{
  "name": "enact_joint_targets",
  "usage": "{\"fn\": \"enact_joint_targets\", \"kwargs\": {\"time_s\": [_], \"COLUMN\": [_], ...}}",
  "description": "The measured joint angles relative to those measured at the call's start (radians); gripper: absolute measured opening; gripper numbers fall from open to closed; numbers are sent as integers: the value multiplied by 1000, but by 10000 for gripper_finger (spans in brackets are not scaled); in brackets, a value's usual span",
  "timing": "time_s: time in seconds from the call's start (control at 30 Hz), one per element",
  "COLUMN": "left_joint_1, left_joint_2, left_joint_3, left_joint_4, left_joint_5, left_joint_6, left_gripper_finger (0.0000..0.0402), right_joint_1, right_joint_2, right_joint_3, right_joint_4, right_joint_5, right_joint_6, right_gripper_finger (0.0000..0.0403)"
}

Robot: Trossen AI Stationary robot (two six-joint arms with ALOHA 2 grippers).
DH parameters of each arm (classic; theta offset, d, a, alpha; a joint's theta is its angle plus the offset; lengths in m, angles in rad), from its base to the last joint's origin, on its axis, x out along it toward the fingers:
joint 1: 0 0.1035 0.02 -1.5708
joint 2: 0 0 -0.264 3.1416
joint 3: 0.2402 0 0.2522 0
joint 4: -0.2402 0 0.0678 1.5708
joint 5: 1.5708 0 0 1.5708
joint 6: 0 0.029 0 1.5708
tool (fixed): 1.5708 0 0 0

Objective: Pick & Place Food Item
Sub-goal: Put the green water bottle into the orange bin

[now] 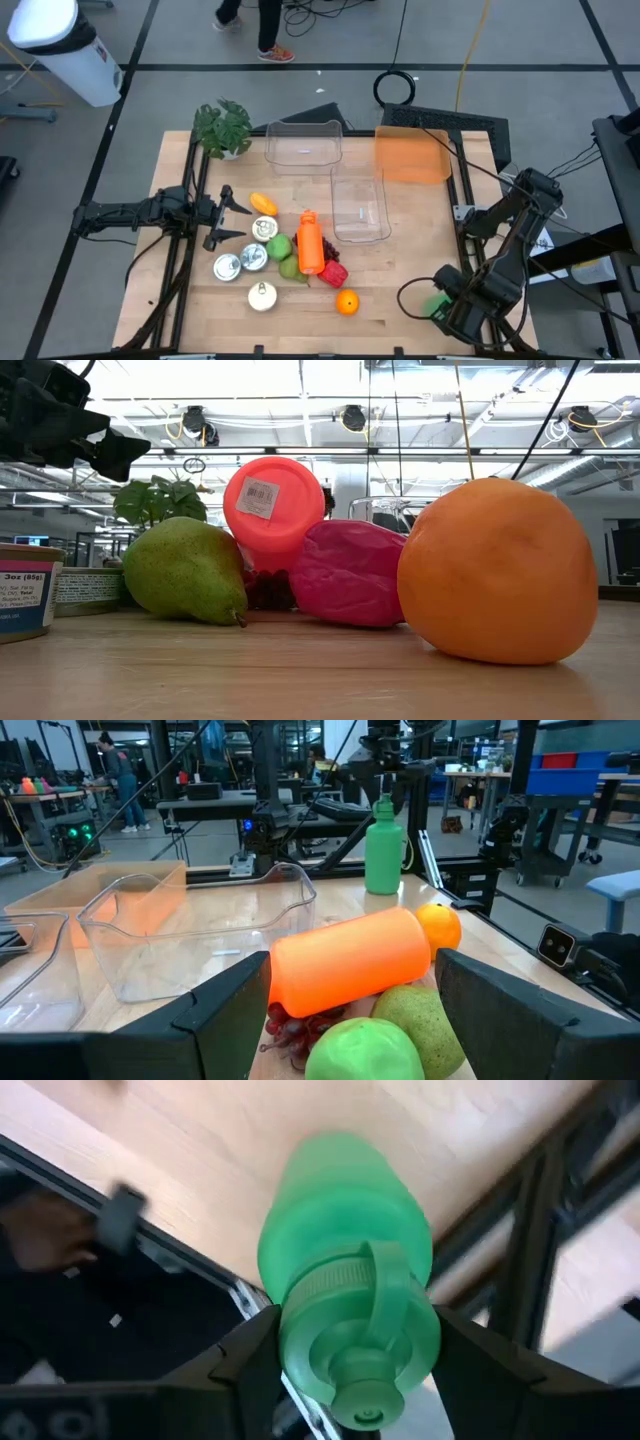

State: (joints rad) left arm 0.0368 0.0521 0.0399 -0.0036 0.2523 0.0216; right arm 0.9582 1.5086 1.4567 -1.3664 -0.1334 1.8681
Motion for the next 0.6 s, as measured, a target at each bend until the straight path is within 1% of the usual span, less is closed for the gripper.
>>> {"fn": "enact_joint_targets", "kwargs": {"time_s": [0.1, 0.2, 0.43, 0.5, 0.6], "left_joint_1": [0, 0, 0, 0, 0], "left_joint_2": [0, 0, 0, 0, 0], "left_joint_3": [0, 0, 0, 0, 0], "left_joint_4": [0, 0, 0, 0, 0], "left_joint_5": [0, 0, 0, 0, 0], "left_joint_6": [0, 0, 0, 0, 0], "left_gripper_finger": [292, 292, 292, 292, 292], "right_joint_1": [-18, -45, -64, -64, -65], "right_joint_2": [-13, -27, -81, -100, -128], "right_joint_3": [1, 1, 1, 1, 1], "right_joint_4": [-17, -29, -25, -24, -23], "right_joint_5": [133, 277, 663, 798, 1041], "right_joint_6": [-79, -178, -437, -518, -654], "right_gripper_finger": [211, 208, 206, 207, 208]}}
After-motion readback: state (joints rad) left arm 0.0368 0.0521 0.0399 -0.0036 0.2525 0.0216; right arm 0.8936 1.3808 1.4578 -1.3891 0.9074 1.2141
